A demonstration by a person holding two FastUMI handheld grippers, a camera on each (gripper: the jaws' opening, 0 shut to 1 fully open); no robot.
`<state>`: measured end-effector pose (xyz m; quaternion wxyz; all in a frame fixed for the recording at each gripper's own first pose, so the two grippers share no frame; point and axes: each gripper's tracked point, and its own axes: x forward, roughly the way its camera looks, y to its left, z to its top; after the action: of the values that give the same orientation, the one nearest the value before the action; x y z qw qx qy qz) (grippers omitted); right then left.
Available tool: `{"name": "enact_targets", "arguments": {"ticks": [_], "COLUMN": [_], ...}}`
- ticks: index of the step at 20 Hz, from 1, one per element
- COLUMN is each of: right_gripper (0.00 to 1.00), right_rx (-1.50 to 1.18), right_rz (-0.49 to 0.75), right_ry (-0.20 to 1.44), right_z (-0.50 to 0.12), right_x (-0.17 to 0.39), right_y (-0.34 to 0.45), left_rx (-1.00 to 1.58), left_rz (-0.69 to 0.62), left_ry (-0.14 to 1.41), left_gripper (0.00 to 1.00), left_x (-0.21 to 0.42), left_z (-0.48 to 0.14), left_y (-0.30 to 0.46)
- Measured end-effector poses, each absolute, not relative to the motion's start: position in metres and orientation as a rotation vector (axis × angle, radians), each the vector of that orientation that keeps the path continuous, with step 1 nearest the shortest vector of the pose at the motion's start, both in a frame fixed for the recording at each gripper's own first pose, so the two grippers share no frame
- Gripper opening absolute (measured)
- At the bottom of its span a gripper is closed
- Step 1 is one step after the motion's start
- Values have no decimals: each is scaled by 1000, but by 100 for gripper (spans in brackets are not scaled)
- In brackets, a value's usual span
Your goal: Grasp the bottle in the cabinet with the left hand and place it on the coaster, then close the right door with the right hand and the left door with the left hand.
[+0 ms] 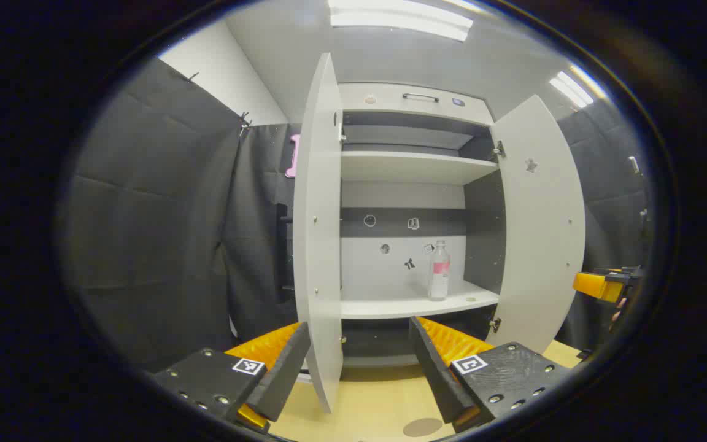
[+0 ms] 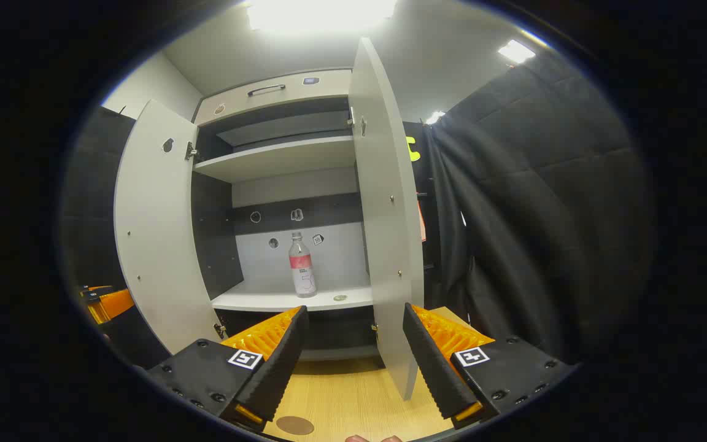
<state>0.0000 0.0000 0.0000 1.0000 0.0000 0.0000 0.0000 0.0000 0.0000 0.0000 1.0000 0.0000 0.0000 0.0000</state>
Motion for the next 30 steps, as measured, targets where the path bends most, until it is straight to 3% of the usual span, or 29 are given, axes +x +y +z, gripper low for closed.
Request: {"name": "enact_targets", "arguments": {"ticks": [2, 3, 9, 10, 19, 20, 30], "right_gripper": [98, 98, 98, 98, 98, 98, 98], "right_rx": [8, 14, 23, 22, 23, 21, 5], "right_rz": [-6, -9, -28, -31, -94, -104, -301], "right_ry": [-1, 0, 15, 17, 27, 28, 27], "right_z": [-1, -1, -5, -6, -3, -3, 10], "right_x": [-1, -1, -8, -9, -27, -29, -53], "right_y": [-4, -5, -12, -13, -26, -28, -97], "left_rx": [-16, -23, -59, -58, -61, -61, -67], "left_rz": [2, 1, -7, -7, -81, -94, -247], "left_ry": [1, 5, 20, 21, 25, 24, 28], "left_gripper": [100, 94, 95, 100, 100, 95, 95], "left_x": [1, 2, 6, 7, 16, 19, 61], "left_z": [-2, -3, -8, -9, -12, -13, -15], "left_y": [-1, -2, -4, -4, -25, -29, -86]}}
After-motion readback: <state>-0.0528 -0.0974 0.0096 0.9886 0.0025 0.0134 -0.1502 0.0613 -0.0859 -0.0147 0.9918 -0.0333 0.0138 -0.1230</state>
